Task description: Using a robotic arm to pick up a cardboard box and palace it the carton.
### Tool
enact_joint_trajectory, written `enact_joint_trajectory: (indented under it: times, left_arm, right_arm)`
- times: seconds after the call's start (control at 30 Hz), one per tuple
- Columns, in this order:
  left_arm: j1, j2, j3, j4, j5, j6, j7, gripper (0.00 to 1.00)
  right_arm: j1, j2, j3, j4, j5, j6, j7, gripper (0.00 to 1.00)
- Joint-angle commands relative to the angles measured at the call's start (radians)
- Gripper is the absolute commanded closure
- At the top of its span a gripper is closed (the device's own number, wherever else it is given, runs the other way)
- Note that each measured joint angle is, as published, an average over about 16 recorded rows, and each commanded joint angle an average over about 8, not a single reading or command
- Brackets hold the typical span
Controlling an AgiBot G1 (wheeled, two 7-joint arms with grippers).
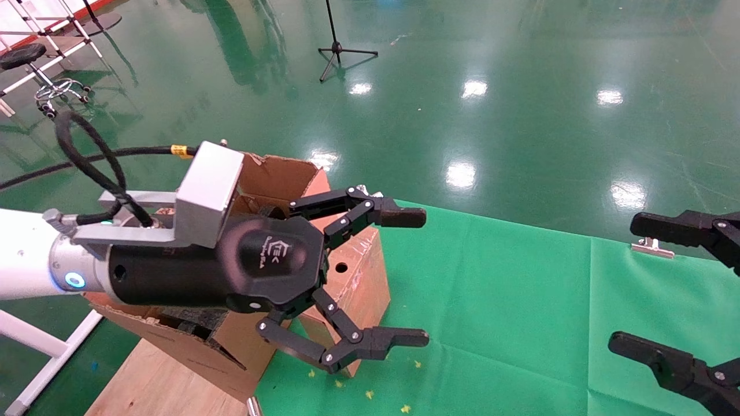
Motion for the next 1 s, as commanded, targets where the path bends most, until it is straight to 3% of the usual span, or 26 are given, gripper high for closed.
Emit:
enact_joint_trajectory:
  times: [0.03,0.47,0.5,0.73,0.77,1.0]
  left_arm:
    - [0.000,0.000,0.000,0.000,0.000,0.000,0.000,0.00]
    - [0.000,0.000,0.000,0.000,0.000,0.000,0.000,0.00]
    - [0.000,0.000,0.000,0.000,0.000,0.000,0.000,0.00]
    - [-0.009,-0.012,0.010,-0.005,0.044,-0.018,-0.004,0.00]
    - [-0.015,-0.017,0.016,-0.007,0.067,-0.028,-0.010,0.00]
    - [-0.093,-0.039,0.082,-0.035,0.282,-0.113,-0.082,0.00]
  right_arm:
    - [0.000,0.000,0.000,0.000,0.000,0.000,0.000,0.00]
    - [0.000,0.000,0.000,0.000,0.000,0.000,0.000,0.02]
    - [0.000,0.000,0.000,0.000,0.000,0.000,0.000,0.10]
    - [0.000,0.000,0.000,0.000,0.000,0.000,0.000,0.95]
    - [0.000,0.000,0.000,0.000,0.000,0.000,0.000,1.00]
    - [0.000,0.000,0.000,0.000,0.000,0.000,0.000,1.00]
